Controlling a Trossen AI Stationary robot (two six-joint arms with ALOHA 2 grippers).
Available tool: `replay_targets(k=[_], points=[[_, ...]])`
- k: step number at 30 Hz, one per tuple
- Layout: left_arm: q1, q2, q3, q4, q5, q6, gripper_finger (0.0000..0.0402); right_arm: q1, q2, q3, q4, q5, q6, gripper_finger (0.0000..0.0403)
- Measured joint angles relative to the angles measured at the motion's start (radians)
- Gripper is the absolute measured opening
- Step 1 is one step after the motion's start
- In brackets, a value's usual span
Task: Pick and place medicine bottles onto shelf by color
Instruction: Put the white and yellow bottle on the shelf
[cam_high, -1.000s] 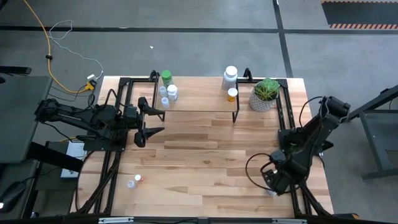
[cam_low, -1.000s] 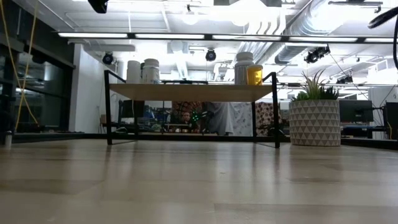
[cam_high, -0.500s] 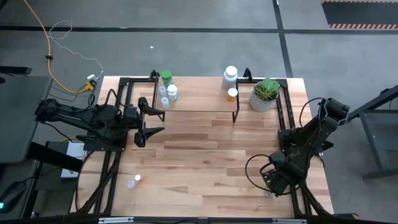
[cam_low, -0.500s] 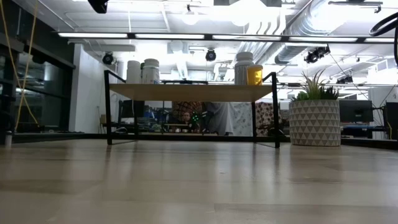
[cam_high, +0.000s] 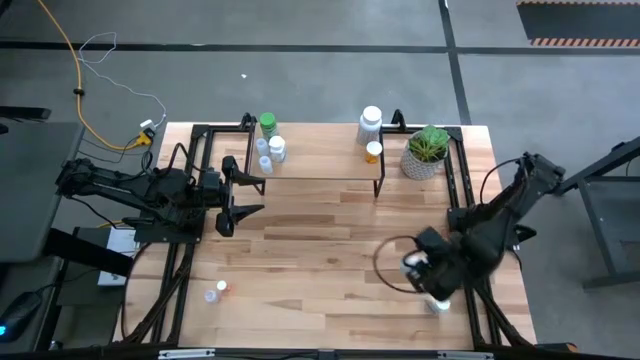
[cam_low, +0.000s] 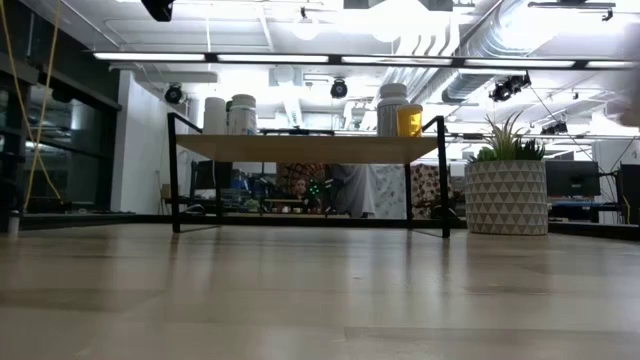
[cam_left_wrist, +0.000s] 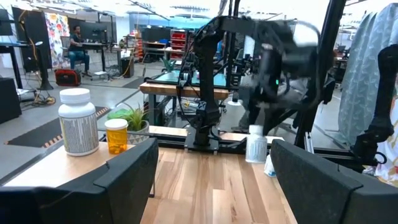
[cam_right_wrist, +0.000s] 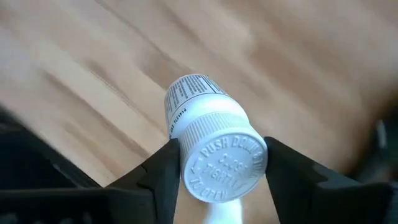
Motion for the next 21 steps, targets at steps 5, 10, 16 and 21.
replay_targets(k=[5,10,16,21], points=[[0.000,0.000,0.000,0.000,0.000,-0.018,0.0300,-0.208,0.046,0.205,0.010,0.135,-0.427,0.0177],[0.000,0.000,0.000,0.000,-0.002,-0.025,0.0300,-0.463,0.143,0.398,-0.016,0.157,-0.818,0.0177],[0.000,0.000,0.000,0.000,-0.005,-0.044,0.0300,-0.727,0.287,0.595,-0.087,0.149,-1.074,0.0177],[0.000,0.000,0.000,0.001,-0.006,-0.051,0.0300,-0.869,0.392,0.715,-0.193,0.115,-1.144,0.0177]])
